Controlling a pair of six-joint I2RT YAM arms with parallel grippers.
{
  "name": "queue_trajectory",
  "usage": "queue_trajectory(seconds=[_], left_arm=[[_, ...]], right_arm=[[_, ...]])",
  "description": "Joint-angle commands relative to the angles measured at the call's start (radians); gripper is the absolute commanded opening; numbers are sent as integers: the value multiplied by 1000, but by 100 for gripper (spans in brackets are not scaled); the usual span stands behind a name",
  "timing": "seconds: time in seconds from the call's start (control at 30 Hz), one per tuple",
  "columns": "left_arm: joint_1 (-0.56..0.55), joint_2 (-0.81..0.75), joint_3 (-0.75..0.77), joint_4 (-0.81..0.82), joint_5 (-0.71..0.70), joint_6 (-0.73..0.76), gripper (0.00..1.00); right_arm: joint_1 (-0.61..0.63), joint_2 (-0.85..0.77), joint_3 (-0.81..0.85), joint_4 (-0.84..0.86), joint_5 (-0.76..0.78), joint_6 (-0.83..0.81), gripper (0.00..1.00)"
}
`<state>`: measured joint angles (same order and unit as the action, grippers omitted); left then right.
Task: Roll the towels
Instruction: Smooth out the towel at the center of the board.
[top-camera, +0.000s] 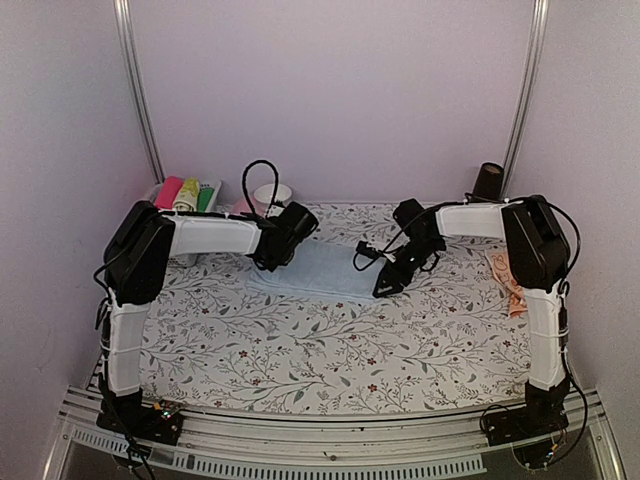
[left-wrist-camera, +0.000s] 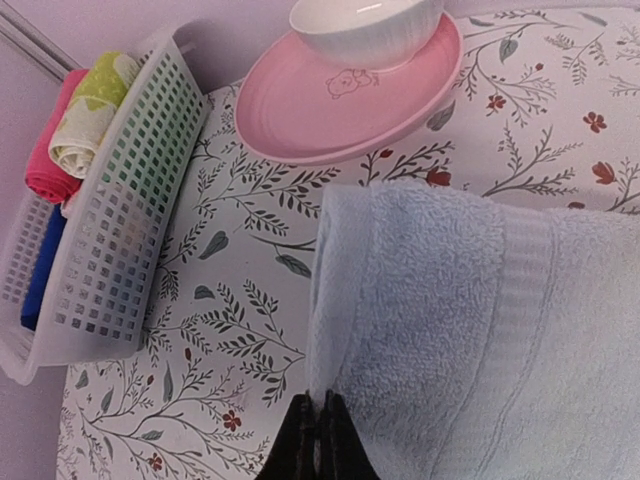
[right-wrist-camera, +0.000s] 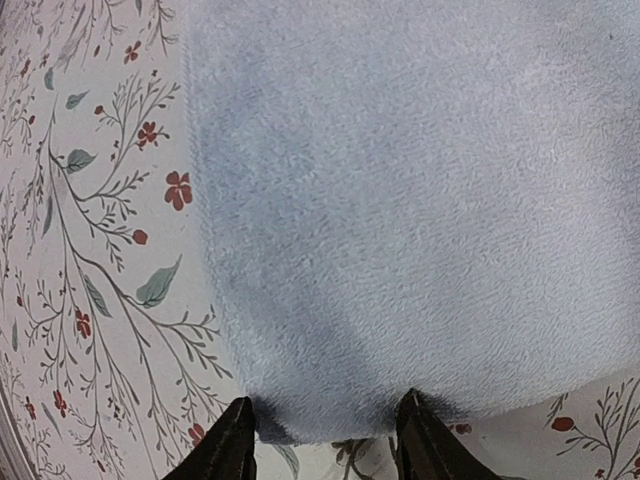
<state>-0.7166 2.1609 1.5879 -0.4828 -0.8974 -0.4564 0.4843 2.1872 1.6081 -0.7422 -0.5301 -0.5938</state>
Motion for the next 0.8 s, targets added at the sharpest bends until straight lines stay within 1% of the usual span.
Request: queue_trajectory(seconds=[0.0, 0.13, 0.23, 0.3, 0.33, 0.4, 0.43, 0.5, 0.63, 0.77], left_arm=[[18, 22, -2, 19, 7, 7, 2], [24, 30, -3, 22, 13, 9, 4], [30, 33, -4, 23, 18, 11, 9], [32, 30, -8, 23, 18, 12, 21], [35, 28, -11, 23, 18, 12, 25], [38, 20, -22, 27, 18, 11, 40], [41, 17, -28, 30, 19, 10, 45], [46, 11, -42, 35, 21, 11, 48], [52, 10, -52, 54, 22, 19, 48], [68, 10, -49, 111, 75, 65, 48]], right_arm=[[4, 30, 20, -40, 91, -23, 47], [4, 26, 13, -43, 133, -35, 45], [4, 24, 9, -49, 152, -44, 43], [4, 23, 8, -52, 158, -50, 43], [4, 21, 5, -51, 162, -52, 43], [3, 19, 3, -54, 169, -57, 43], [3, 19, 1, -53, 172, -59, 43], [4, 18, 0, -56, 176, -63, 43], [4, 12, -3, -60, 188, -71, 43], [4, 7, -16, -65, 206, -86, 43]])
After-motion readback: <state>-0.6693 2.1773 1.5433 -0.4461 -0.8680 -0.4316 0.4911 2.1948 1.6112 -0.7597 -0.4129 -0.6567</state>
